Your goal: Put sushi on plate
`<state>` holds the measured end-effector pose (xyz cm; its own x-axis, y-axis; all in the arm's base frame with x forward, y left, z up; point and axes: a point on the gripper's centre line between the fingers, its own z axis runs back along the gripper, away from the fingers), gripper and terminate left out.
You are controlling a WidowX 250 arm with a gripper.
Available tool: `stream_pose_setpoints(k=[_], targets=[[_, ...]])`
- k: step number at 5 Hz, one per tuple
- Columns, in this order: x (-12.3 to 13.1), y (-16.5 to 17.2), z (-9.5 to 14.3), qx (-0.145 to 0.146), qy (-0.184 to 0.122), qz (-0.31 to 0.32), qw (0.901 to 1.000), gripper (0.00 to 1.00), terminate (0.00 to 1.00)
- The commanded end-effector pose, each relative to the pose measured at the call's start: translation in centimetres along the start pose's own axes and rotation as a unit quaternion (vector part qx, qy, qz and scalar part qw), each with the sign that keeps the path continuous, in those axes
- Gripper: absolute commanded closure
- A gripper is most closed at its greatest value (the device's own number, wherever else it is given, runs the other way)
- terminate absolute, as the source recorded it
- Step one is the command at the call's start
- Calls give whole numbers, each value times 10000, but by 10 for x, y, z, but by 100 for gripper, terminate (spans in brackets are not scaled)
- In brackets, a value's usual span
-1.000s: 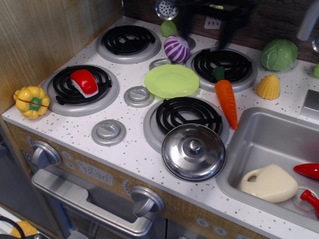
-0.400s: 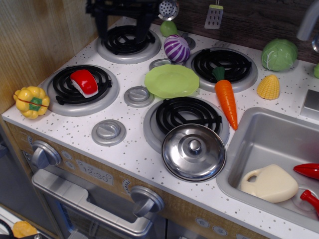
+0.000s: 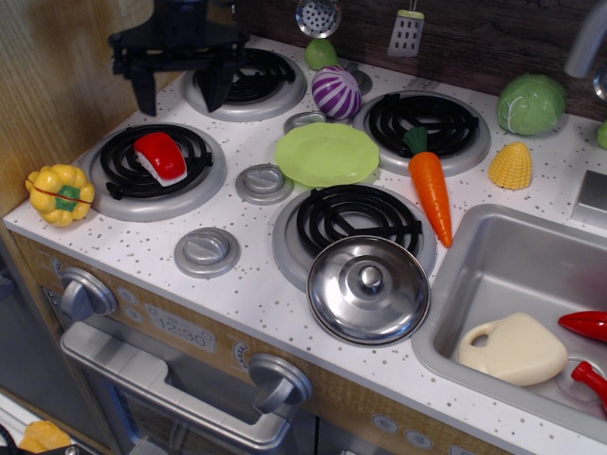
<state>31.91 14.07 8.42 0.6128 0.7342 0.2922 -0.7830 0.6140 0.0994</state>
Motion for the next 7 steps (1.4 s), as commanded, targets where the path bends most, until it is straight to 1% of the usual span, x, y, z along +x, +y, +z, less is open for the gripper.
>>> stream_pose_setpoints(k=[1,2,3,4,5,6,7], targets=[[19,20,-18,-327,-87,62,9994,0,0],[37,9,-37,-436,129,37,9990,0,0],[34,4,-45,-615,272,38,9977,0,0],[26,4,-47,-804,371,12,9961,0,0],[26,5,-46,-777,381,47,9962,0,0],[23,4,-47,-836,489,-226,9950,0,0],[22,3,-46,-793,443,-597,9941,100,0]])
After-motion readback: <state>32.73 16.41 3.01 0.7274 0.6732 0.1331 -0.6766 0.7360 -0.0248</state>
